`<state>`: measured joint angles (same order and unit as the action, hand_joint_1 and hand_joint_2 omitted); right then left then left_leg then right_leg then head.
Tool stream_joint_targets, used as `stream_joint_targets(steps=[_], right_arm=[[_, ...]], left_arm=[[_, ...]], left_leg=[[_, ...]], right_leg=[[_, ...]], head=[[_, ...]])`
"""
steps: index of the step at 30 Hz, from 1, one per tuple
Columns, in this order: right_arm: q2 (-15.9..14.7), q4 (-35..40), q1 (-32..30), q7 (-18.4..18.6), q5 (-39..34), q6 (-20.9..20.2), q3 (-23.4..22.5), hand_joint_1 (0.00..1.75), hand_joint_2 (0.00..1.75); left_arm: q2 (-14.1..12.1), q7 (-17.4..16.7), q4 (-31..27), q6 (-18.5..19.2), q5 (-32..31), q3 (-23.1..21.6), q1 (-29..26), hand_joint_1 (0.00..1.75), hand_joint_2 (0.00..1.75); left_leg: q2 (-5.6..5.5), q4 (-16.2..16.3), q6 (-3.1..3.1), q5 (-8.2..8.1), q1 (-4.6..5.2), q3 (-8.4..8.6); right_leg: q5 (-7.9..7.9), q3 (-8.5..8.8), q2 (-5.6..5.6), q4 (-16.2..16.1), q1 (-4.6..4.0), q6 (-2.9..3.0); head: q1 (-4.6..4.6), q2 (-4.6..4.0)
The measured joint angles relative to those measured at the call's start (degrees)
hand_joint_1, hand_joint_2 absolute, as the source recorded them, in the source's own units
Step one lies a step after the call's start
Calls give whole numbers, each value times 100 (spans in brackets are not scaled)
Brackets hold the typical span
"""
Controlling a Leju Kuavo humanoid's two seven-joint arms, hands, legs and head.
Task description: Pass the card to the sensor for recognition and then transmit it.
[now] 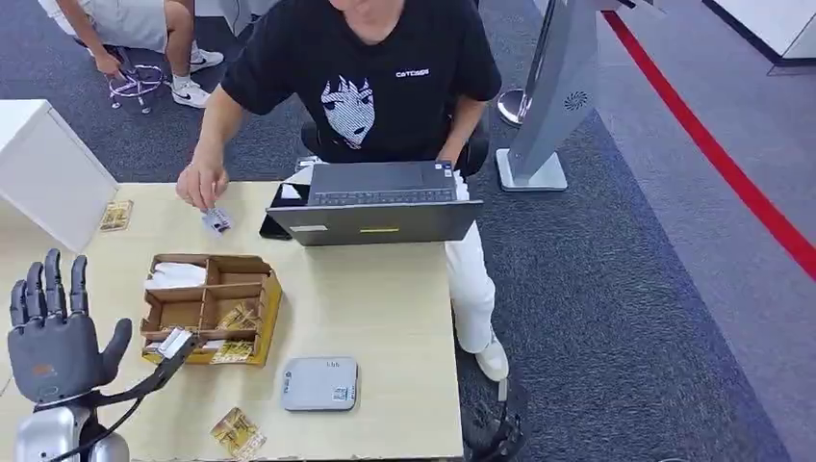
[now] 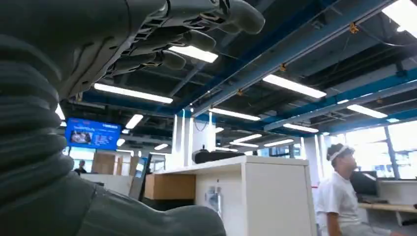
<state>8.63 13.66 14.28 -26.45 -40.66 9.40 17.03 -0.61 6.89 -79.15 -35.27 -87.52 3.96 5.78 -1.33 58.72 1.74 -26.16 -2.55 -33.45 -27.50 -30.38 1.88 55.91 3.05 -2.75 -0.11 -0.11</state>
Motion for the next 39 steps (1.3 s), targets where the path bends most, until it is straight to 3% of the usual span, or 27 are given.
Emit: stream_joint_targets(steps=[5,15,21,26,29,31,34,39], right_arm=[[7,0,29,46,105,-2,-24,0,175],[11,0,44,109,250,-9,-42,0,175],[44,0,78,217,503,11,-48,0,175],[88,0,88,227,595,57,-68,0,175],[127,0,89,225,636,114,-124,0,175],[129,0,72,75,482,114,-222,0,175],[133,9,17,-28,385,72,-413,0,175],[140,24,-5,-28,398,55,-551,0,175]], left_arm=[[-313,-147,792,-208,2,-348,468,0,175],[-545,-221,1540,-317,-15,-512,855,0,175],[-770,-99,2640,-396,-33,-579,1455,0,175],[-870,68,2947,-398,-22,-579,1676,0,175],[-905,320,2951,-400,-6,-540,1731,0,175],[-757,721,2593,-357,-24,-536,1517,0,175],[-545,435,1617,93,-39,-837,1041,0,175],[-479,211,837,214,-39,-1113,763,0,175]], left_leg=[[9,1,0,0,0,-6],[9,0,1,1,-7,-13],[40,0,10,7,-18,-14],[57,0,11,7,-31,-16],[62,0,11,7,-33,-15],[71,0,14,5,-30,-16],[48,1,11,7,-30,-39],[43,2,11,7,-26,-45]], right_leg=[[1,-4,8,0,0,0],[1,-12,7,0,-5,1],[16,-25,35,5,-15,19],[20,-34,53,8,-28,21],[21,-40,58,9,-30,23],[24,-49,66,9,-27,27],[19,-52,44,7,-27,20],[20,-55,36,6,-23,20]], head=[[0,0],[4,2],[4,0],[4,0],[2,0],[-11,0],[6,0],[15,2]])
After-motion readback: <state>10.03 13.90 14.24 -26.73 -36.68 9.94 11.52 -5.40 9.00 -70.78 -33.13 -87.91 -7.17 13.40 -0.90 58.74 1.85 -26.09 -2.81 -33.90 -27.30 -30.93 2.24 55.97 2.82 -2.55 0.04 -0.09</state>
